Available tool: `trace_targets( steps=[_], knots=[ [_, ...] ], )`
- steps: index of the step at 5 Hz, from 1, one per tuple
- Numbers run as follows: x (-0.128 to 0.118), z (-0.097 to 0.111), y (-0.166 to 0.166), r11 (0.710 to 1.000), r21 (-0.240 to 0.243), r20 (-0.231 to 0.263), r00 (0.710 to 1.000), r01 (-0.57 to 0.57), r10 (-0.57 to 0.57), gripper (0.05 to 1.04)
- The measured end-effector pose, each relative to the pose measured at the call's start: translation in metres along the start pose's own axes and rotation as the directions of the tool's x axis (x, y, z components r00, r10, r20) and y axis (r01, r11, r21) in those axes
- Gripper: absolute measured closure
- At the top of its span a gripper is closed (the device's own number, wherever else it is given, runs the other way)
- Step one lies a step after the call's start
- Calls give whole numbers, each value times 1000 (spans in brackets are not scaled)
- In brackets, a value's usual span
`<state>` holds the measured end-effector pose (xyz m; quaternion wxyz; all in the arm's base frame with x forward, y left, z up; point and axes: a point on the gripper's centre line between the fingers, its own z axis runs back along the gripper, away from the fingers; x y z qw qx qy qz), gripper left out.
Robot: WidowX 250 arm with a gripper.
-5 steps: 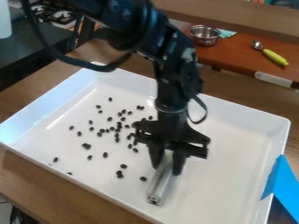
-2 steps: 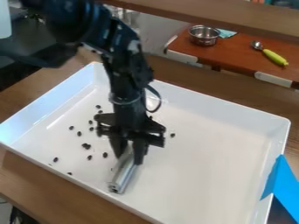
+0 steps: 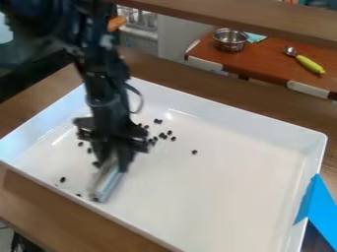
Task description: Sweep into pile
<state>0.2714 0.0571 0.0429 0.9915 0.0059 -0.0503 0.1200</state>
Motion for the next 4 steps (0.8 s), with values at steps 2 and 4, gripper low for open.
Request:
trace_targets(
  steps=[2, 4],
  knots=[
    [-5, 8, 68, 1000, 15, -71, 997, 3, -2, 702],
    [-11, 29, 74, 995, -103, -41, 999, 15, -20, 702]
  ],
)
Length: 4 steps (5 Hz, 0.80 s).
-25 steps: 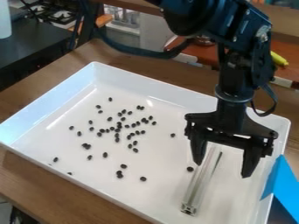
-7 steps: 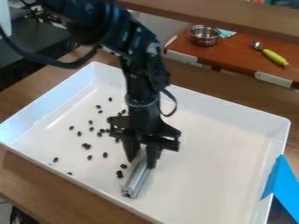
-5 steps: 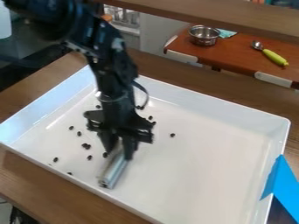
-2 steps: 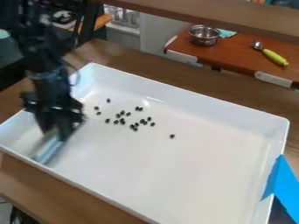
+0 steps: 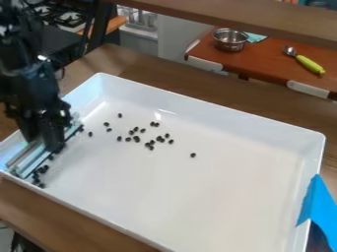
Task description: Sweep into pile
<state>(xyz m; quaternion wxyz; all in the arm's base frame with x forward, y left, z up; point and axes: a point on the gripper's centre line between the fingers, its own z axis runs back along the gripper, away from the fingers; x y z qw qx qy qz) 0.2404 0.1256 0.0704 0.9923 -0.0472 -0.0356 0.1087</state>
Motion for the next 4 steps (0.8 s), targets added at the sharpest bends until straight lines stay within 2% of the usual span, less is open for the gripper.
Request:
trace_targets(
  steps=[1, 2, 3, 4],
  knots=[
    [5, 18, -42, 995, -96, 67, 997, -25, 32, 702],
    [15, 27, -97, 986, -161, 61, 997, -28, 38, 702],
    [26, 33, -147, 982, -186, 82, 995, -44, 60, 702],
    [37, 24, -189, 980, -187, 75, 994, -61, 76, 702]
  ],
)
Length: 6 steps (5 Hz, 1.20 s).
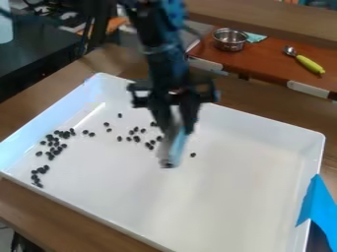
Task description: Sweep into pile
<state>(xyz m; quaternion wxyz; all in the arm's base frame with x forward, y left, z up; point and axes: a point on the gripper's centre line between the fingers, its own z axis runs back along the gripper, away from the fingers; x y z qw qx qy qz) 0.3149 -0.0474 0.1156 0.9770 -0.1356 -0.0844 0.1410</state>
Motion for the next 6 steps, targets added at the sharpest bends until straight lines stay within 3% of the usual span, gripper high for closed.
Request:
trace_targets(
  steps=[2, 3, 4, 6],
  knots=[
    [6, -31, -36, 1000, 12, 6, 1000, 26, -26, 702],
    [10, -43, -35, 999, 27, 16, 1000, 24, -25, 702],
    [12, -55, -37, 1000, 21, -10, 1000, 24, -23, 702],
    [29, -76, -21, 998, 59, -28, 999, -32, 34, 702]
  ],
)
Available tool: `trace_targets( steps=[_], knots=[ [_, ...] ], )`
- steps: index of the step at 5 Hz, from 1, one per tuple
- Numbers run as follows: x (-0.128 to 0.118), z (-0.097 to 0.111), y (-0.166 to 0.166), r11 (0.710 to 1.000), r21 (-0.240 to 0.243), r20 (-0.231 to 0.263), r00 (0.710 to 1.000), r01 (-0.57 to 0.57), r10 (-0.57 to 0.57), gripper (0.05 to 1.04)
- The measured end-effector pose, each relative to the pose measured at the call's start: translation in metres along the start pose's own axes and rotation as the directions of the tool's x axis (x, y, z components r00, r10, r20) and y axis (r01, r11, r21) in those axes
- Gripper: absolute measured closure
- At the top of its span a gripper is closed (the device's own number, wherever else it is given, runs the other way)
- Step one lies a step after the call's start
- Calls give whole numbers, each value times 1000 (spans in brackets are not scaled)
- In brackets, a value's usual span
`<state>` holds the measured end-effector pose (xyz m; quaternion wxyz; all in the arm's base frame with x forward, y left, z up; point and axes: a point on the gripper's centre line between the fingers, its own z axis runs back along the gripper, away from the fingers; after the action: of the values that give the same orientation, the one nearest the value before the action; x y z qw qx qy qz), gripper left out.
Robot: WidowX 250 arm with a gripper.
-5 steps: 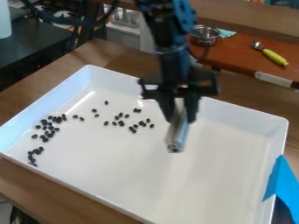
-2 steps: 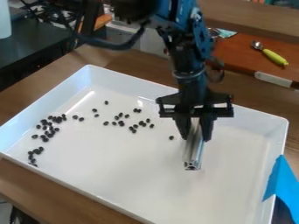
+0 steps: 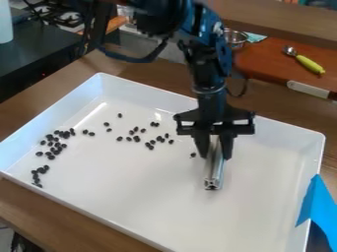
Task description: Sweep into pile
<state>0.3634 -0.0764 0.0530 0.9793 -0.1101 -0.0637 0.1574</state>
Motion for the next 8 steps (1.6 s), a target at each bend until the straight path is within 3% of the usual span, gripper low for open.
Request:
trace_targets(
  steps=[3, 5, 8],
  knots=[
    [9, -1, 32, 997, 22, 11, 997, -71, 70, 702],
    [21, 16, 96, 982, 21, -15, 982, -187, 187, 702],
    [24, 26, 146, 945, 33, 4, 945, -326, 326, 702]
  ],
)
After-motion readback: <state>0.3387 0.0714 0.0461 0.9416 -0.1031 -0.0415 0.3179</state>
